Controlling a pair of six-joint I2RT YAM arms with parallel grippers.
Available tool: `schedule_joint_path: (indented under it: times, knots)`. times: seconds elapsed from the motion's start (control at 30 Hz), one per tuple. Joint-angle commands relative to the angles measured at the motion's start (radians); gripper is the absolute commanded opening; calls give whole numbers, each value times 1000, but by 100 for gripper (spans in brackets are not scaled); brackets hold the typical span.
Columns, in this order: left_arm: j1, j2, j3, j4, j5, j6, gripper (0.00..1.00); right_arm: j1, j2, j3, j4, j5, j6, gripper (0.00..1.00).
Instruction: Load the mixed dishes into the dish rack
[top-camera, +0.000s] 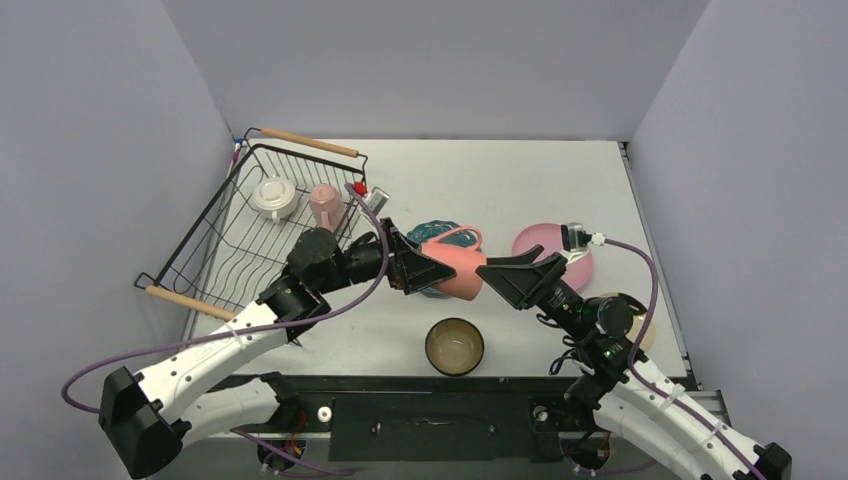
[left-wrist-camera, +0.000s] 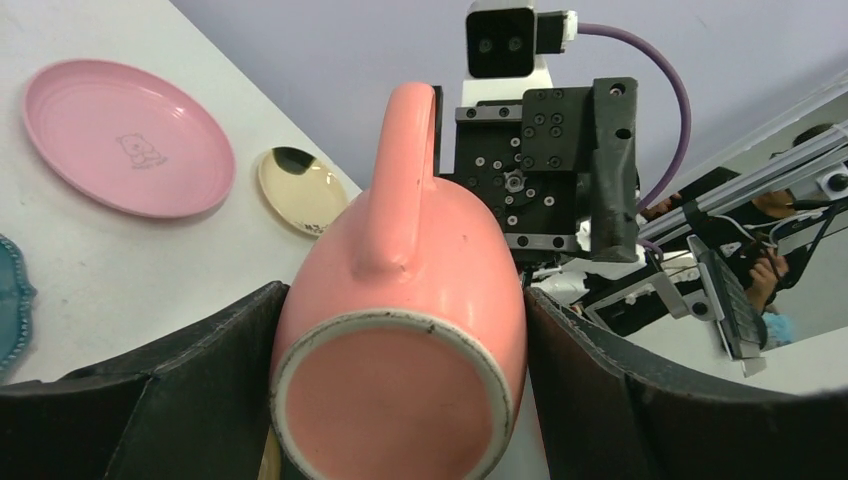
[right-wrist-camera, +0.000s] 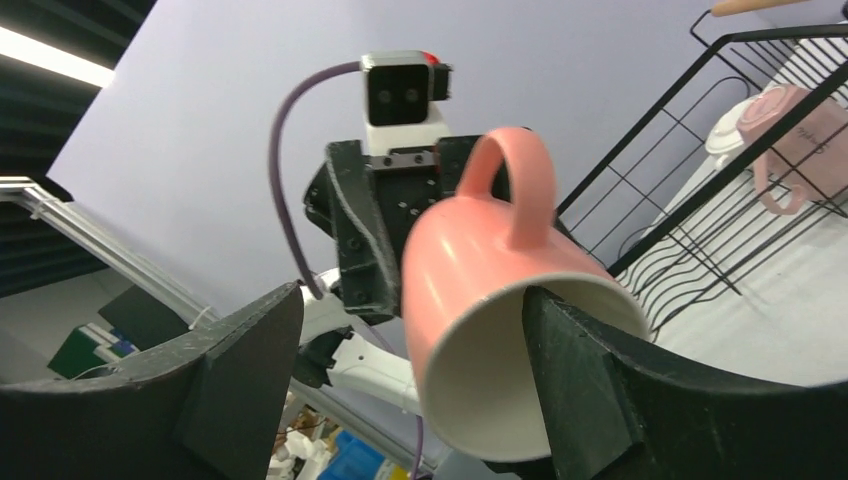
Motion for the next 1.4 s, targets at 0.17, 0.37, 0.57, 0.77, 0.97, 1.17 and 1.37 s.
schedule_joint_path:
  times: [0.17, 0.37, 0.57, 0.77, 0.97, 1.17, 1.37]
  knots:
    - [92, -97, 231, -210, -46, 144, 0, 0, -43, 53, -192, 64, -108, 77]
    - [201, -110, 398, -531, -165, 283, 0, 0, -72, 86, -311, 89, -164, 76]
    - [234, -53, 615, -959, -650, 545, 0, -4, -114, 116, -447, 119, -230, 74]
    - [443, -32, 587, -927, -829, 650, 0, -10, -148, 128, -531, 132, -262, 73]
    - [584, 36, 481, -749, -951, 764, 0, -13, -203, 138, -636, 157, -292, 73]
    - [654, 171, 404, -590, -944, 784, 0, -15, -227, 171, -710, 157, -320, 72]
    - [716, 332, 383, -489, -888, 775, 0, -15, -247, 210, -775, 176, -347, 72]
